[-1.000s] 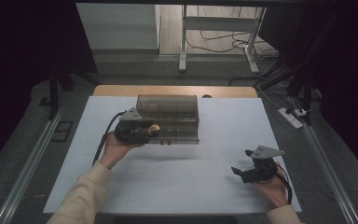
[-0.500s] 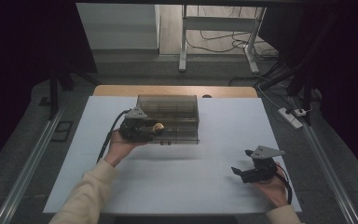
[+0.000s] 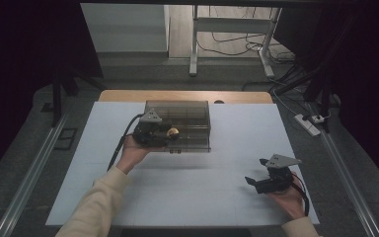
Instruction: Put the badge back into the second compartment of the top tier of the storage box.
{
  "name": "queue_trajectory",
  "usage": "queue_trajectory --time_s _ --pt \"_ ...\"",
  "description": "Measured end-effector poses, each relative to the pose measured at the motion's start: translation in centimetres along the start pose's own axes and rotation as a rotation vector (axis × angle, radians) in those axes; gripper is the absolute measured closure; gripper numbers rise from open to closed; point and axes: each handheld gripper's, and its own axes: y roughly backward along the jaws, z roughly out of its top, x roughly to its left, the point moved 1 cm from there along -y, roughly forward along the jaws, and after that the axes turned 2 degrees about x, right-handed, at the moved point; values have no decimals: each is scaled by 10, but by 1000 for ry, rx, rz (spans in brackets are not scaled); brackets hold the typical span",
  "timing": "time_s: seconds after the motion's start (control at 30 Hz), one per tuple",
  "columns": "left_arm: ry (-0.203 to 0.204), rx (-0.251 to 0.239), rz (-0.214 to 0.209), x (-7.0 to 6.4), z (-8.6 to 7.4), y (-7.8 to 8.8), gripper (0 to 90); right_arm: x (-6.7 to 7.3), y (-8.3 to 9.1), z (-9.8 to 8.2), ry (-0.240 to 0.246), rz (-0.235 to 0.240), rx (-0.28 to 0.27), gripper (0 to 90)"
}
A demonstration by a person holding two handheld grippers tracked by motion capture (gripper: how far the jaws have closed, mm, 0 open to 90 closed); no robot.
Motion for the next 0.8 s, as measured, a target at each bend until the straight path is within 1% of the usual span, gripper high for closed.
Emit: queue_trajectory --time_s 0.37,0.4,0.47,0.5,0.6,0.8 --pt "7 23 -3 3 1 -14 461 0 0 0 0 -1 2 84" --pt "6 26 -2 4 1 -14 452 0 0 0 1 -1 2 84" --pt "5 27 4 3 1 -15 384 0 0 0 0 -1 2 84" --pt "2 25 3 3 1 -15 370 0 0 0 0 -1 2 84" --pt "-1 18 -4 2 1 -13 355 0 0 0 3 -1 1 84" --pt "-1 14 2 -1 0 -7 299 0 1 0 1 -2 1 84"
